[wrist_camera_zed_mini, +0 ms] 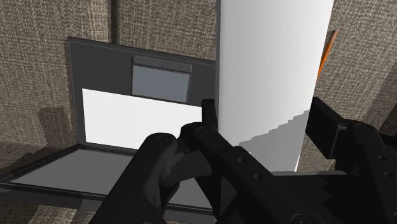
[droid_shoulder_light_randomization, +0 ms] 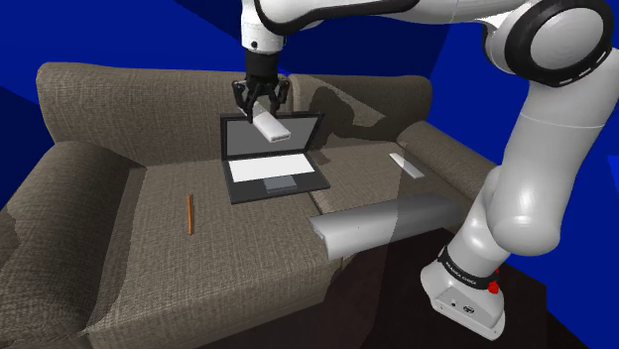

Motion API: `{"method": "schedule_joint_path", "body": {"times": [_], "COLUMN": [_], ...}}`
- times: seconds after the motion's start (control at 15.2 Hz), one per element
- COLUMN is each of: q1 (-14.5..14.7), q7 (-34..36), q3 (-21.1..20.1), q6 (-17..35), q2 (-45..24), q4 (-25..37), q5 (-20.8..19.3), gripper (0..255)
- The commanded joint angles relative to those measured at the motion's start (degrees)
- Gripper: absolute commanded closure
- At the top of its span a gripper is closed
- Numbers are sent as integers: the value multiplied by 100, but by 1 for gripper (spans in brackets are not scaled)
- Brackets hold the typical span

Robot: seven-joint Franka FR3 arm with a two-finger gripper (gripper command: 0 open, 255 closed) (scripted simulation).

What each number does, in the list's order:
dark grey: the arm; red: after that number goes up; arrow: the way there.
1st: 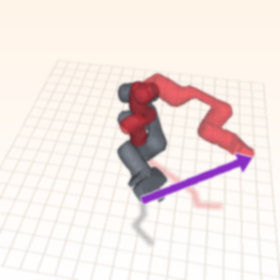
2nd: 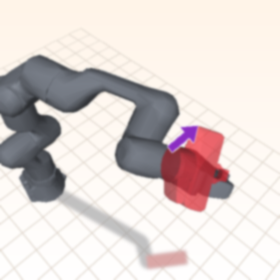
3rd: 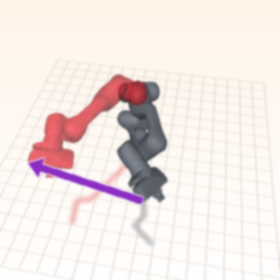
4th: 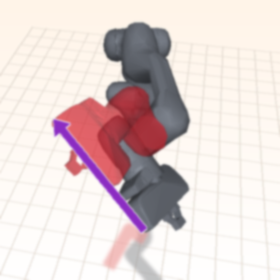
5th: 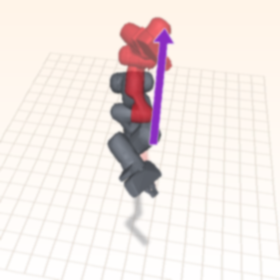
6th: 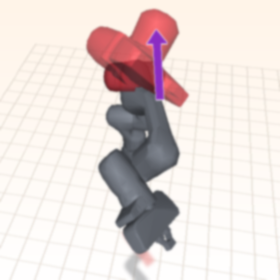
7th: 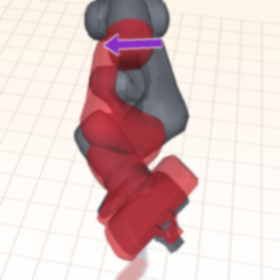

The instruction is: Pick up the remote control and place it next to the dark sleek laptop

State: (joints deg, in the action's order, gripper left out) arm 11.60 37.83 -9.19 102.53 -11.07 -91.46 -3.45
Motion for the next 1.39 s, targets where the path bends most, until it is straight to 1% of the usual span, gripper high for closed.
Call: {"method": "schedule_joint_path", "body": {"times": [0.0, 0.07, 0.66, 1.32], "q1": [163, 234, 221, 220], "q7": [256, 353, 382, 429], "q3": [-91, -122, -109, -92], "q6": [-103, -163, 515, 1225], "q2": [-274, -415, -451, -612], "q4": [362, 557, -86, -639], "q5": [-64, -96, -112, -160], "gripper": [255, 255, 255, 255]}}
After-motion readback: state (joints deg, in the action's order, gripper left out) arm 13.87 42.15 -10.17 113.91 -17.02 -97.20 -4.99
